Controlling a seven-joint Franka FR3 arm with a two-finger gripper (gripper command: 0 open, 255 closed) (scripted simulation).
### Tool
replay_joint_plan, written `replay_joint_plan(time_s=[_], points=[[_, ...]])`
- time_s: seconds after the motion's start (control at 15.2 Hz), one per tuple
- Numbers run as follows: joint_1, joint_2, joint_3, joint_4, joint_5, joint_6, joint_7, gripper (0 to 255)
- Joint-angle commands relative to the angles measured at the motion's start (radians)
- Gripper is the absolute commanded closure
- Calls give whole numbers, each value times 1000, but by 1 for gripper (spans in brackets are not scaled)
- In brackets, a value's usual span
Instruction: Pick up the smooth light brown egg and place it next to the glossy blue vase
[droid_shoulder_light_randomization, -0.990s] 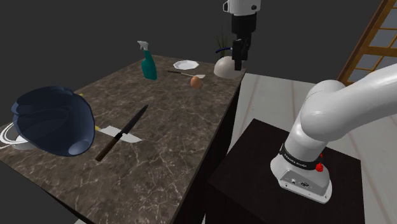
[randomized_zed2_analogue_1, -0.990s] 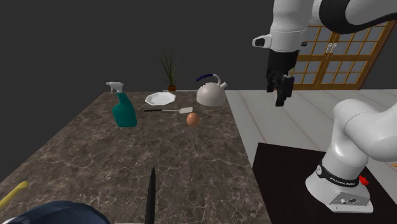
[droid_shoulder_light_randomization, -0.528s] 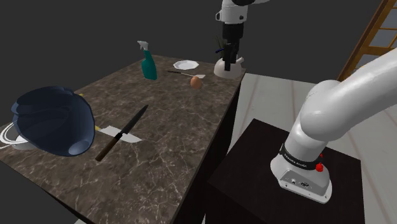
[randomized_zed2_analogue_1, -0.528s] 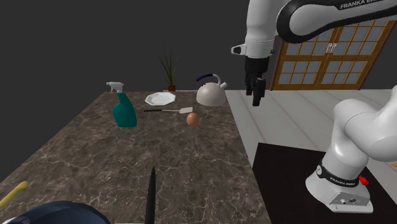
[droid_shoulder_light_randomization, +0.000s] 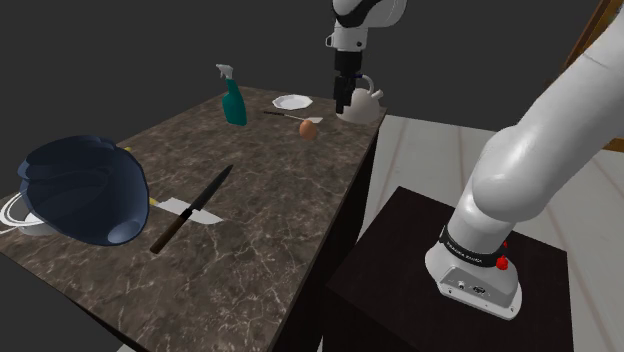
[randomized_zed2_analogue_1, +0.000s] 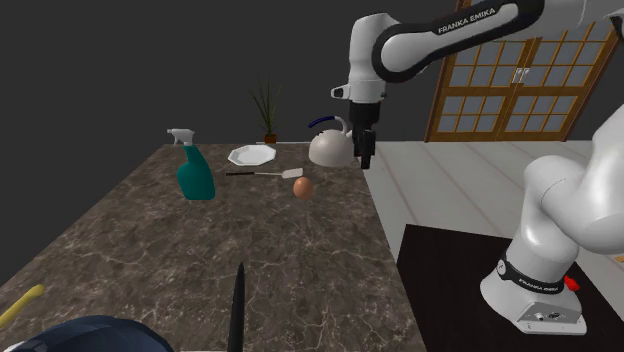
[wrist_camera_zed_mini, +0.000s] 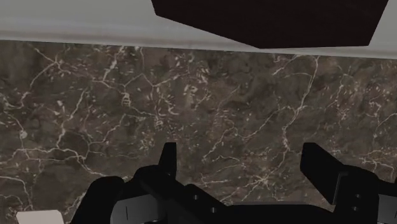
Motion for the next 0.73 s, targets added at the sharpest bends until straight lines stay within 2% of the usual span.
replay_joint_plan(time_s=[0.0, 0.33, 0.66], points=[[5, 84, -29, 48, 43, 28, -60, 0], [-2, 303, -78, 202, 176, 54, -214, 0], [-46, 531, -83, 398, 319, 27, -350, 0]])
